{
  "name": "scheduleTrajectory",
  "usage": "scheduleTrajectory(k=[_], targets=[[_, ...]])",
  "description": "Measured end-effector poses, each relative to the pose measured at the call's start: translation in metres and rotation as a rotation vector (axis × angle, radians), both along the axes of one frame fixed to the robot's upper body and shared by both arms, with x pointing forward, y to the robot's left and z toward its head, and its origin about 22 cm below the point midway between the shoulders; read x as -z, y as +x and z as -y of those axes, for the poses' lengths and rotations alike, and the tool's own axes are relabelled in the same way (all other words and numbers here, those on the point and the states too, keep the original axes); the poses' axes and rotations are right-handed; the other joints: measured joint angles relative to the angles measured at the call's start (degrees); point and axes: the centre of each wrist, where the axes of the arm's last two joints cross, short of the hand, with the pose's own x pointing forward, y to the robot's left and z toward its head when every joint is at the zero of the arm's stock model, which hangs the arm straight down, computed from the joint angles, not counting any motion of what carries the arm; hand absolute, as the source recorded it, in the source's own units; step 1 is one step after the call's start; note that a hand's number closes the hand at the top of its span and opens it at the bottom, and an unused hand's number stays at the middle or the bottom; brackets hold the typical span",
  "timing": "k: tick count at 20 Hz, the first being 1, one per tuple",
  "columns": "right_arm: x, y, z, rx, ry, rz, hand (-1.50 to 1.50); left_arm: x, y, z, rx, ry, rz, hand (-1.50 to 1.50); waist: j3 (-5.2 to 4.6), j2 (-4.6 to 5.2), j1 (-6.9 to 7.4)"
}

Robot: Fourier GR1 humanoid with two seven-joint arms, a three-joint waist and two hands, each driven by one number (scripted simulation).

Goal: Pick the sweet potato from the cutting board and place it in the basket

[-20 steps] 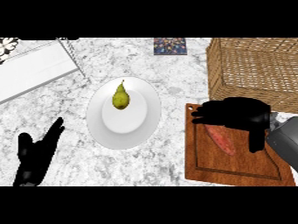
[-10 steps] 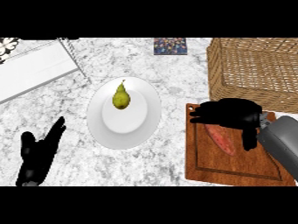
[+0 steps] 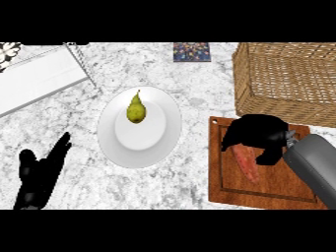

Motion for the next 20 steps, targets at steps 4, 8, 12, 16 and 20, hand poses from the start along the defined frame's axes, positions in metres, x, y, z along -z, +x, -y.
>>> scheduleTrajectory(k=[4, 8, 12, 16, 20], targets=[[0.005, 0.001, -0.002, -0.049, 0.025, 0.06, 1.5, 0.001, 0.0, 0.001, -0.006, 0.001, 0.004, 0.0, -0.04, 0.02, 0.09], [0.008, 0.003, -0.003, -0.088, 0.027, 0.103, 1.5, 0.003, 0.004, 0.001, 0.0, -0.008, 0.003, 0.0, -0.03, -0.02, 0.02], [0.011, 0.001, -0.006, -0.062, 0.04, 0.124, 1.5, 0.002, 0.0, 0.002, -0.001, -0.005, 0.008, 0.0, -0.03, -0.12, -0.12], [0.022, 0.0, -0.011, 0.26, 0.017, 0.156, 1.5, 0.004, -0.006, -0.003, -0.027, 0.0, 0.002, 0.0, -0.29, -0.55, -1.71], [0.026, 0.0, -0.023, 0.605, 0.011, 0.207, 1.5, 0.004, -0.013, -0.008, -0.055, 0.005, -0.009, 0.0, -0.48, -1.1, -3.26]])
